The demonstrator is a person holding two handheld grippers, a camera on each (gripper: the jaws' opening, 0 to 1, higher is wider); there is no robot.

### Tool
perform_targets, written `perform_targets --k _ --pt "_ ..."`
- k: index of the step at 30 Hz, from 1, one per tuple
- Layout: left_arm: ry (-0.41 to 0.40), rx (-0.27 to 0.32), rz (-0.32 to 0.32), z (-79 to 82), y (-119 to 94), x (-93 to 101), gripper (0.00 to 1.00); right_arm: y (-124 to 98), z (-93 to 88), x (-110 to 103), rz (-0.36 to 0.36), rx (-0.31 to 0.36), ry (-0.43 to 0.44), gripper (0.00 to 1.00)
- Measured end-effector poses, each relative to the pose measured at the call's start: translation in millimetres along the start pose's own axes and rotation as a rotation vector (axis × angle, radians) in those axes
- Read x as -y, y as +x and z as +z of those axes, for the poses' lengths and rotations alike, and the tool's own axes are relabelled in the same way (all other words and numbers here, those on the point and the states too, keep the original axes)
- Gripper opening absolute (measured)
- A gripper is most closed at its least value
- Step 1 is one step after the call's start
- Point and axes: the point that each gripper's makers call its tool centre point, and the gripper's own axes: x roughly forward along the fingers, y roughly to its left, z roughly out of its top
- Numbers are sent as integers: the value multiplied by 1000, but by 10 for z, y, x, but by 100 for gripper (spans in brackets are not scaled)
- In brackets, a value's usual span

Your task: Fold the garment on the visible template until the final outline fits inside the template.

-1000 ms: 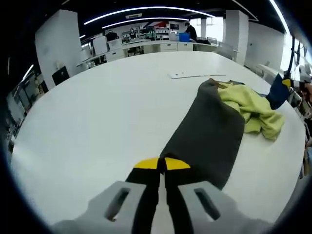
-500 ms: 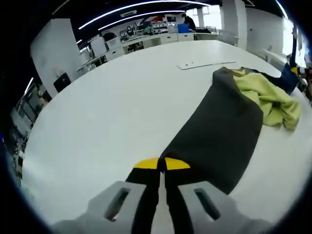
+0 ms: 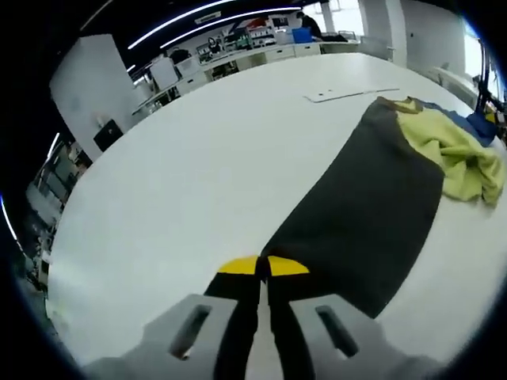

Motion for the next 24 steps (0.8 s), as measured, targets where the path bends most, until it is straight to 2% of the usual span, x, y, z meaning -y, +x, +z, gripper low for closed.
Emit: perform_targets --k 4,8,12,15,20,22,24 --pt "-1 -8 1 36 19 -46 0 20 -52 57 -8 -22 -6 0" --pt "36 -11 6 105 21 -87 0 28 -40 90 -5 -25 -15 0" --pt "104 -28 29 104 24 -152 0 29 -50 100 11 -33 0 0" --pt "65 -23 23 106 20 -176 0 26 -35 124 13 -28 -3 0" --pt "59 -25 32 101 28 -184 0 57 -30 128 21 -38 -5 0" --pt "57 -25 40 107 17 -182 0 70 -30 76 51 -41 17 0" --pt "49 -19 46 112 -3 -184 0 61 -37 84 43 -43 6 0"
